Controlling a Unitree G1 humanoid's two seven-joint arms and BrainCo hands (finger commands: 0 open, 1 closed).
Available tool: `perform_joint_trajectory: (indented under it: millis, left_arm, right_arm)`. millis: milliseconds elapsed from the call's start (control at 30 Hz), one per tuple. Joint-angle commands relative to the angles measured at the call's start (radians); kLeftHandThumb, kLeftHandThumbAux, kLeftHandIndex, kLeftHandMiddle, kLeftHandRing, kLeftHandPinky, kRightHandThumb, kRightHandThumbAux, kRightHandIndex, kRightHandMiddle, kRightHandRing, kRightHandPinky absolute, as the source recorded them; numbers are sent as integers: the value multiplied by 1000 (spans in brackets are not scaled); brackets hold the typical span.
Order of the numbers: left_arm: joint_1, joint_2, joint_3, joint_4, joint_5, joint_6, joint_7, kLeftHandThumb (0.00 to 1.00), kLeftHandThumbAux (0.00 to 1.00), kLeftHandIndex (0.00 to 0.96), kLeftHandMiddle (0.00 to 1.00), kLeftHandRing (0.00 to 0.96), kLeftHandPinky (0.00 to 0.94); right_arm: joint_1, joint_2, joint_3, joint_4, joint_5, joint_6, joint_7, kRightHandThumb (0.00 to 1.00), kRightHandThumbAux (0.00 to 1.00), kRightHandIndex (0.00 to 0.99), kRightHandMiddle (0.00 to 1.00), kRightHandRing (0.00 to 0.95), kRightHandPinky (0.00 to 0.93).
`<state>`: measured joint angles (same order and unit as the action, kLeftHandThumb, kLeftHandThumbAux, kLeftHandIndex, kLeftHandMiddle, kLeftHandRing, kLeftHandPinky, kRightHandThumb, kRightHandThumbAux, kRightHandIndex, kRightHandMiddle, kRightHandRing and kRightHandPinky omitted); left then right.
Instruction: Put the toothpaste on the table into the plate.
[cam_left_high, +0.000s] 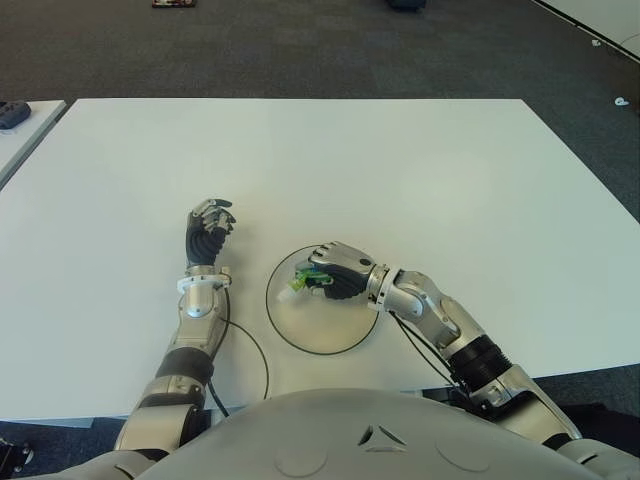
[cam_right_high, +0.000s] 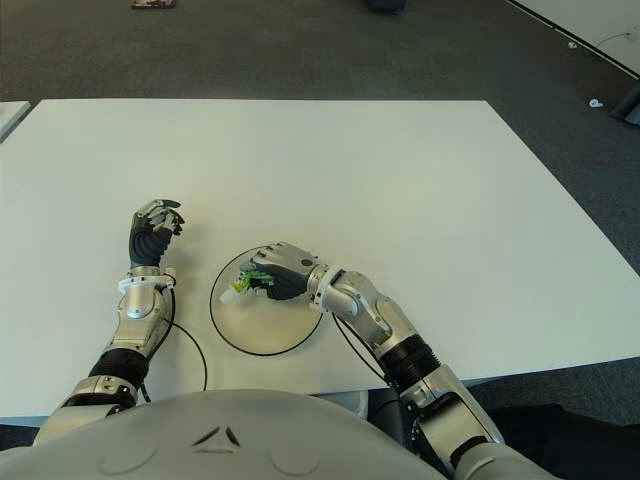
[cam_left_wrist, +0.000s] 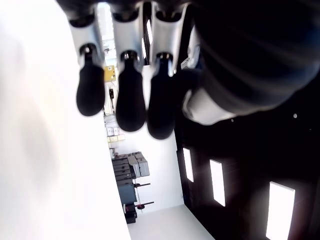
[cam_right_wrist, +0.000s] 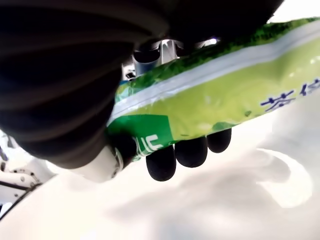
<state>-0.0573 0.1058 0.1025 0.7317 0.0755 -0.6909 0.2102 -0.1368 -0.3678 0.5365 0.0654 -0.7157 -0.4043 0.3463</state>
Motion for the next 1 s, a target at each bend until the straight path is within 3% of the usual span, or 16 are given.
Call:
perform_joint_trajectory:
  millis: [33, 100, 233, 367, 533, 833, 1000]
  left_arm:
    - [38, -12, -2, 32, -5, 29, -16, 694, 720, 439, 686, 671, 636]
    - [39, -12, -2, 28, -5, 34, -16, 694, 720, 439, 689, 675, 644]
    - [40, -13, -3, 22, -6, 37, -16, 694, 720, 438, 699, 684, 653]
    - [41, -12, -5, 19, -3, 38, -15, 694, 720, 439, 706, 690, 651]
    - [42, -7, -10, 17, 9, 27, -9, 693, 719, 439, 707, 691, 650]
    - [43, -10, -9, 12, 5, 48, -10, 693, 719, 439, 697, 681, 641]
    - [43, -11, -10, 8, 6, 60, -10, 693, 719, 439, 693, 676, 635]
  right_arm:
    - [-4, -4, 2, -66, -19, 90, 70, 82, 464, 321, 463, 539, 602]
    - [-1, -5, 2, -86, -21, 113, 88, 77, 439, 266, 336, 370, 434]
    - [1, -13, 8, -120, -44, 141, 98, 79, 435, 163, 158, 159, 178]
    - [4, -18, 10, -139, -61, 149, 90, 85, 427, 73, 44, 44, 44]
    - [24, -20, -7, -148, -53, 106, 10, 130, 367, 13, 7, 7, 7]
    - [41, -30, -25, -121, -28, 13, -125, 184, 236, 0, 0, 0, 0]
    - [52, -39, -37, -128, 2, -17, -145, 181, 186, 0, 0, 0, 0]
